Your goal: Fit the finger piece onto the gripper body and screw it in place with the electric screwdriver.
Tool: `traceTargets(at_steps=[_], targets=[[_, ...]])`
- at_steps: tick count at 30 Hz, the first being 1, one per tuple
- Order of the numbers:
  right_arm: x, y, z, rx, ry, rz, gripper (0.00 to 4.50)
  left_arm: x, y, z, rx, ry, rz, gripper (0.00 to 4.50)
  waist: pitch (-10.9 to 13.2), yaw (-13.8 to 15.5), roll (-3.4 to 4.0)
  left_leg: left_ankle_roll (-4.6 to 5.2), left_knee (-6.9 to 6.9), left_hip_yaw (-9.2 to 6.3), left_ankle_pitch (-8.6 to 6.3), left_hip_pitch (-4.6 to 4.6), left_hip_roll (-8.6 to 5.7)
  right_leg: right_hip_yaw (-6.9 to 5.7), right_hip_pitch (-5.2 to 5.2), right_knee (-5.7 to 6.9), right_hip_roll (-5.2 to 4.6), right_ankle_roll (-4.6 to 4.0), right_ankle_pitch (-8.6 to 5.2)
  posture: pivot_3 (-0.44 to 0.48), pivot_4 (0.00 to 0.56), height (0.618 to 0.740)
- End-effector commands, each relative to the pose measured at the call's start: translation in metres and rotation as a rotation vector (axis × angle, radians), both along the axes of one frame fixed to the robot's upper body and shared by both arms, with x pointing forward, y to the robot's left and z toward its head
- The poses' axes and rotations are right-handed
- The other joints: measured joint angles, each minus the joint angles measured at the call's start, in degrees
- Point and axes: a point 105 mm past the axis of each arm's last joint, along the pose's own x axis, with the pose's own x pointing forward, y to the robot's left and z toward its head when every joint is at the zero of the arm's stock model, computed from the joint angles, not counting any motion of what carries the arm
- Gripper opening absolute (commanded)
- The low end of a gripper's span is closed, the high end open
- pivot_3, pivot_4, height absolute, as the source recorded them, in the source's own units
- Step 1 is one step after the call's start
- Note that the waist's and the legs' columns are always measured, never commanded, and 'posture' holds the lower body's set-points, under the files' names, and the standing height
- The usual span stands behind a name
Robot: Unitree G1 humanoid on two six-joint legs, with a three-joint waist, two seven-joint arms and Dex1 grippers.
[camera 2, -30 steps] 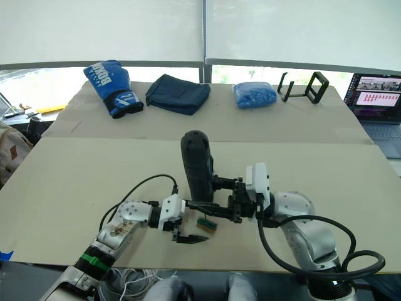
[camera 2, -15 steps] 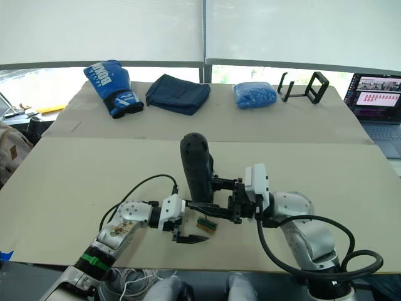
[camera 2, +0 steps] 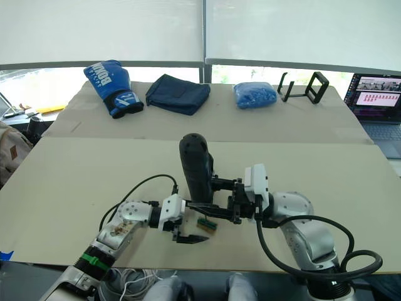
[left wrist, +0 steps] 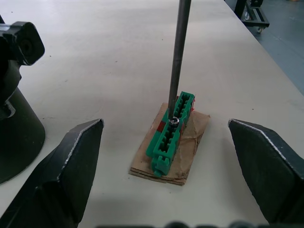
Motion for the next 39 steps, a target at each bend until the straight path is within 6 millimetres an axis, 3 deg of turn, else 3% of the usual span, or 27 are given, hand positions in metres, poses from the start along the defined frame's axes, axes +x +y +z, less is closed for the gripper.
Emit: traceTargets(at_steps=[1, 31, 39], targets=[[-0.007, 0.002, 0.012, 0.035, -0.067, 0.027, 1.94, -0.011, 0.003, -0.028, 0.064, 0.11, 0.011, 4.43, 0.0, 0.0, 0.0, 0.0, 0.0, 0.0, 0.0, 0.0, 0.0, 0.0, 0.0, 0.0, 0.0, 0.0, 0.0, 0.0, 0.15, 0.74], [-0.005, 0.003, 0.0, -0.02, -0.058, 0.013, 1.94, -0.011, 0.003, -0.028, 0.063, 0.108, 0.014, 4.43, 0.0, 0.02, 0.0, 0.0, 0.0, 0.0, 0.0, 0.02, 0.0, -0.01, 0.02, -0.01, -0.01, 0.01, 0.0, 0.0, 0.15, 0.74], [-0.01, 0.003, 0.013, 0.028, -0.069, 0.04, 1.94, -0.008, 0.005, -0.021, 0.03, 0.085, 0.009, 4.43, 0.0, -0.03, 0.0, 0.0, 0.0, -0.01, 0.0, 0.02, 0.0, -0.01, 0.03, -0.02, -0.03, 0.0, 0.0, 0.0, 0.15, 0.74]])
